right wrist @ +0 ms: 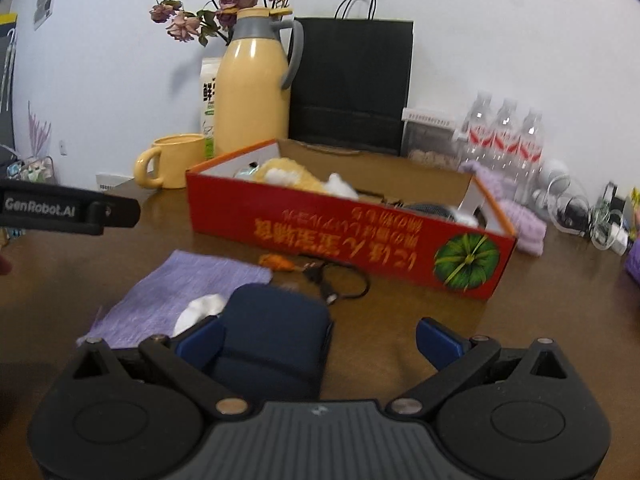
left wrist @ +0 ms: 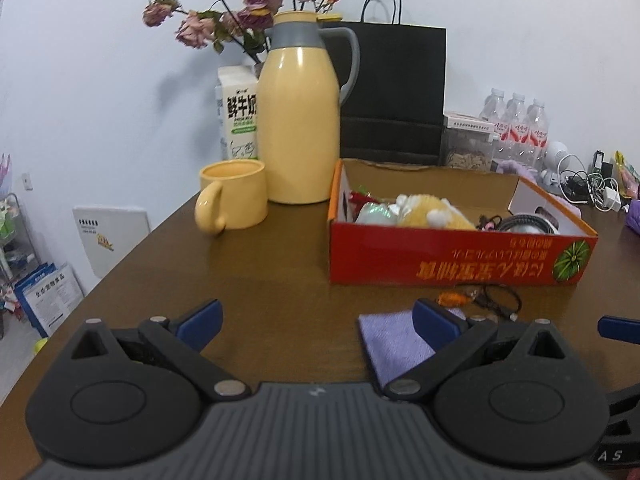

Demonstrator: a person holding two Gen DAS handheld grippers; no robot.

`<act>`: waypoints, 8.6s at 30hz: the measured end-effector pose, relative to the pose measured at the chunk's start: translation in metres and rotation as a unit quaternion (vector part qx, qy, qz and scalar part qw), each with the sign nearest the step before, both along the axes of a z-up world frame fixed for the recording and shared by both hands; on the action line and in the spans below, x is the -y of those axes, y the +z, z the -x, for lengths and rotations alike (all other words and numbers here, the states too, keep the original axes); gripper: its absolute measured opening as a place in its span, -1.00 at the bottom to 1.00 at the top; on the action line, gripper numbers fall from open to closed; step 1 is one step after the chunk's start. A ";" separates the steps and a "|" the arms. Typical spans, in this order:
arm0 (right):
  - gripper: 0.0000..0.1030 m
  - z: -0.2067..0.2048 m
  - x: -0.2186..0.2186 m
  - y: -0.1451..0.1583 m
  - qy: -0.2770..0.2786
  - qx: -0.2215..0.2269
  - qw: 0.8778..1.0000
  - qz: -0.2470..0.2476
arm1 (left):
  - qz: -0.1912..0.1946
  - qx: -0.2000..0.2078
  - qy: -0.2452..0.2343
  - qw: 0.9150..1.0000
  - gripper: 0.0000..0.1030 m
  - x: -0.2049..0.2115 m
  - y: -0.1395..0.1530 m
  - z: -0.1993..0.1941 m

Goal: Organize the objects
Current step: 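Grasp the dark blue zippered case with the right gripper, then grasp a white cap on the purple cloth with the left gripper while the right holds the case, then carry the blue case and white cap over the box, then lower the case and cap into the box and open both grippers, then move both tools back toward the remaining objects on the table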

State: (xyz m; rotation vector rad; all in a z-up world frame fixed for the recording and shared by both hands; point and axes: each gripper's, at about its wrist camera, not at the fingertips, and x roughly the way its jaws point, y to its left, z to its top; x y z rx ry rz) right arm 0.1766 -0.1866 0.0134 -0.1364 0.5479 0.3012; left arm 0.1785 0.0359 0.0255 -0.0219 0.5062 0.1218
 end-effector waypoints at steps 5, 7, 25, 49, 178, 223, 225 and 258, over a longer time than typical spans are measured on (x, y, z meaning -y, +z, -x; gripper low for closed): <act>1.00 -0.001 -0.013 -0.006 0.002 -0.028 1.000 0.005 | 0.002 -0.007 0.003 1.000 1.00 -0.004 -0.003 0.013; 1.00 -0.003 -0.016 -0.010 -0.006 -0.036 0.999 0.008 | 0.002 -0.009 0.005 1.000 1.00 -0.006 -0.003 0.016; 0.31 -0.003 -0.011 -0.012 0.009 -0.048 0.998 -0.040 | -0.010 -0.021 0.002 1.000 1.00 0.013 -0.006 0.024; 0.23 0.003 0.058 -0.002 -0.023 0.018 0.998 -0.048 | -0.037 -0.025 -0.045 0.998 1.00 0.056 -0.015 0.019; 0.22 -0.009 0.005 0.017 0.121 0.018 0.992 -0.031 | 0.116 0.021 -0.122 0.986 -0.43 0.008 0.011 -0.001; 1.00 -0.176 0.019 0.034 -0.017 0.082 0.996 -0.023 | 0.038 0.074 -0.087 0.993 1.00 0.046 0.028 -0.182; 1.00 -0.171 0.018 0.035 -0.018 0.088 0.996 -0.018 | 0.038 0.077 -0.084 0.993 1.00 0.045 0.030 -0.177; 1.00 -0.053 0.039 0.017 -0.019 0.098 0.995 -0.002 | 0.017 0.046 -0.074 0.996 1.00 0.028 0.004 -0.069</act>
